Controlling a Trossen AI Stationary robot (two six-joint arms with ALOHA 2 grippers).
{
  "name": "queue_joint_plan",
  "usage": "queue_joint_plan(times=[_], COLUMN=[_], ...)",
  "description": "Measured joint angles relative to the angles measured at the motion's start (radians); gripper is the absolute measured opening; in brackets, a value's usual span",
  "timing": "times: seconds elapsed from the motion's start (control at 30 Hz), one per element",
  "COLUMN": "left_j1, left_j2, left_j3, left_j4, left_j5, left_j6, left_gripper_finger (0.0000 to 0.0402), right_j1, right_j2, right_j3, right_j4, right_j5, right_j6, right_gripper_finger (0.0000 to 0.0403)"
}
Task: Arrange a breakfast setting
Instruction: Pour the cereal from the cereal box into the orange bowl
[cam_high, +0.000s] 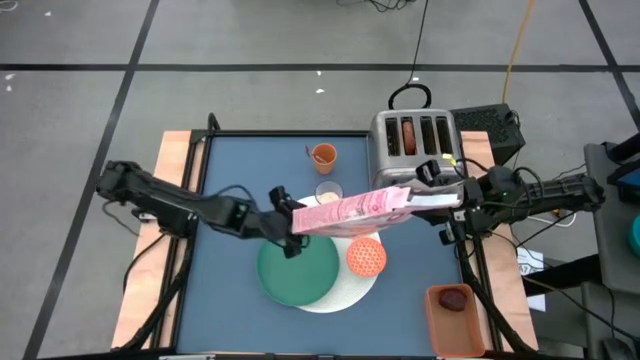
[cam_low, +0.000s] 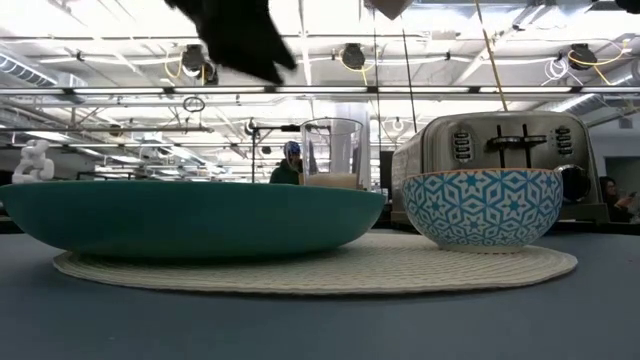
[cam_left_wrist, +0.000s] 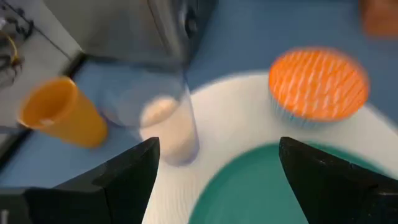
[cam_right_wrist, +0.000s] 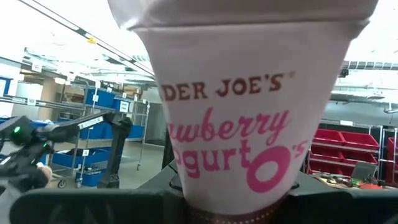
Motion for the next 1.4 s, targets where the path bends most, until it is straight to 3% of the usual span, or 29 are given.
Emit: queue_joint_plan(times=[0.2,0.37,0.47,0.6,0.7,0.8,0.87,0.97,1.1,1.23,1.4], left_j1=[-0.05,-0.128,-0.161,-0.142,-0.051,0.062,0.124,0.174,0.169,0.138,0.158], left_j2=[-0.133,-0.243,-0.349,-0.46,-0.463,-0.418,-0.376,-0.304,-0.207,-0.131,-0.105], left_j3=[-0.002,-0.071,-0.229,-0.515,-0.657,-0.702,-0.698,-0.64,-0.532,-0.437,-0.423], left_j4=[-0.138,-0.161,-0.093,0.277,0.626,0.924,1.036,1.058,1.061,1.063,1.111], left_j5=[-0.037,-0.304,-0.388,-0.396,-0.248,0.026,0.189,0.36,0.447,0.463,0.447], left_j6=[-0.044,-0.095,-0.195,-0.21,-0.112,-0.028,0.001,0.041,0.149,0.297,0.291], left_gripper_finger=[0.0333,0.0333,0.0333,0.0333,0.0333,0.0333,0.0333,0.0333,0.0333,0.0333,0.0333], right_j1=[0.0,0.0,0.0,0.0,0.0,0.0,0.0,0.0,0.001,0.0,0.0], right_j2=[-0.009,-0.008,-0.009,-0.009,-0.009,-0.008,-0.009,-0.008,-0.008,-0.008,-0.008], right_j3=[0.0,0.0,0.0,0.0,0.0,0.0,0.0,0.0,0.0,0.0,0.0], right_j4=[0.003,-0.002,-0.001,0.003,0.002,0.003,0.004,0.003,0.004,0.012,0.034], right_j5=[-0.002,-0.003,-0.004,-0.003,-0.003,-0.002,-0.002,-0.001,0.015,0.054,0.053], right_j6=[-0.001,0.004,0.006,0.006,0.006,0.007,0.007,0.006,0.0,-0.029,-0.03], right_gripper_finger=[0.009,0.009,0.009,0.009,0.009,0.009,0.009,0.009,0.009,0.009,0.009])
